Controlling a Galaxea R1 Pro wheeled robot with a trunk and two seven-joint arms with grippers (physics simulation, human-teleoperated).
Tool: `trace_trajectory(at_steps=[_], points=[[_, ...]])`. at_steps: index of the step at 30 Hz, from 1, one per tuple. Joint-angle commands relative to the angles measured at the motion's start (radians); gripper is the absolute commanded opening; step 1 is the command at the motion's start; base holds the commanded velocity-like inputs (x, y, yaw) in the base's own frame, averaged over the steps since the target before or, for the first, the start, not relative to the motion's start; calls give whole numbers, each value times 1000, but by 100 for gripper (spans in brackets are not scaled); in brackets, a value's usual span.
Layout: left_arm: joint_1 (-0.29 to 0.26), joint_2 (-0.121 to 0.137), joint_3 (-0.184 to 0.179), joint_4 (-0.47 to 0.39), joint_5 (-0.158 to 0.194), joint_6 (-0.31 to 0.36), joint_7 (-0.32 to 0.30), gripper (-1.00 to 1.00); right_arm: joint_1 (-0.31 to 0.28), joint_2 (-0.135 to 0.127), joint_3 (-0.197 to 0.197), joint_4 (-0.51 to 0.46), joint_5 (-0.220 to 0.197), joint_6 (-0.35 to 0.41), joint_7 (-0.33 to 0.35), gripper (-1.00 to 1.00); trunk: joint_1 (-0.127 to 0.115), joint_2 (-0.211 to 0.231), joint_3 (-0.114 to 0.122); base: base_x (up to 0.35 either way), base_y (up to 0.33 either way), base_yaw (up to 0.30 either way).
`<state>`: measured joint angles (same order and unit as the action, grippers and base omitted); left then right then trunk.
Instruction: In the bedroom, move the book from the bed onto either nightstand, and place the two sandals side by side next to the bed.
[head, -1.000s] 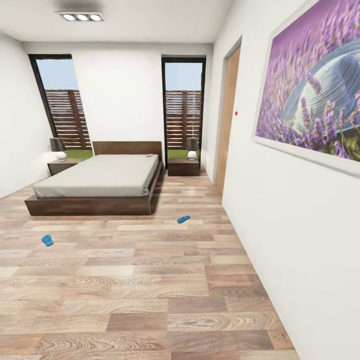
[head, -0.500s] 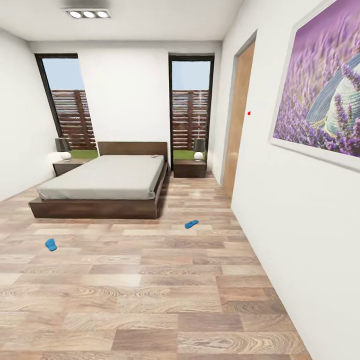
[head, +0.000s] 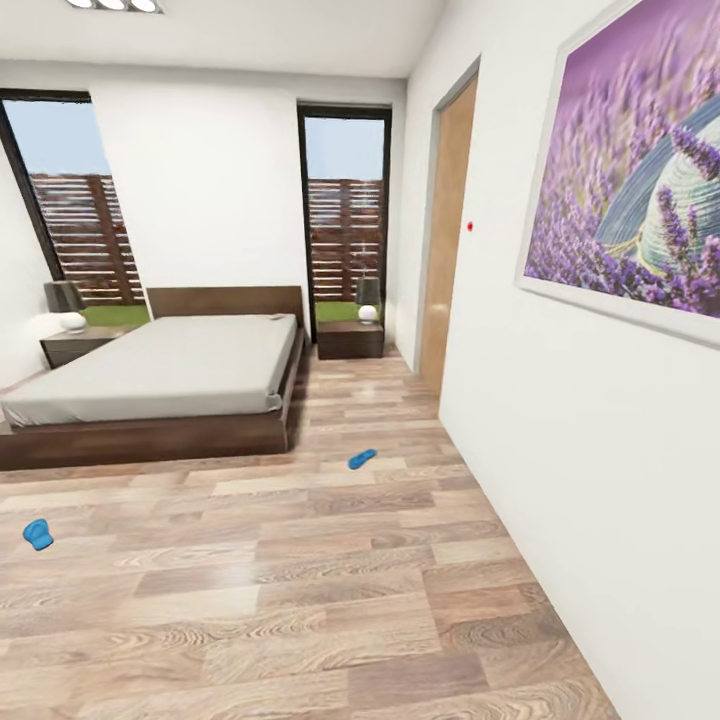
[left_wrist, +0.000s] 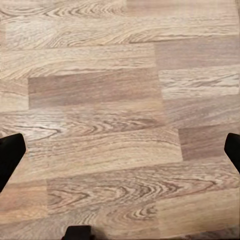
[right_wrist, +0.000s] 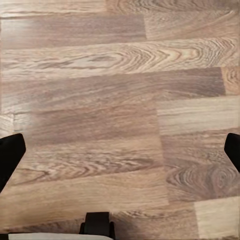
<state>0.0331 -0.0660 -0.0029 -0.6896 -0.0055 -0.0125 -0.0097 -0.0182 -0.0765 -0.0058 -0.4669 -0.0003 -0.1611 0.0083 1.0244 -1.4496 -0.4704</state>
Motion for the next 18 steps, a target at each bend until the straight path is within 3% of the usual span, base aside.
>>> trace_trajectory(at_steps=[1, 18], points=[[0, 0, 0, -1, -1, -1, -1, 100, 0, 0, -1, 0, 0, -3, 1, 100, 1, 0, -1, 294, 216, -71], [0, 0, 0, -1, -1, -1, -1, 100, 0, 0, 0, 1, 0, -3, -2, 100, 1, 0, -1, 258, 249, -13]])
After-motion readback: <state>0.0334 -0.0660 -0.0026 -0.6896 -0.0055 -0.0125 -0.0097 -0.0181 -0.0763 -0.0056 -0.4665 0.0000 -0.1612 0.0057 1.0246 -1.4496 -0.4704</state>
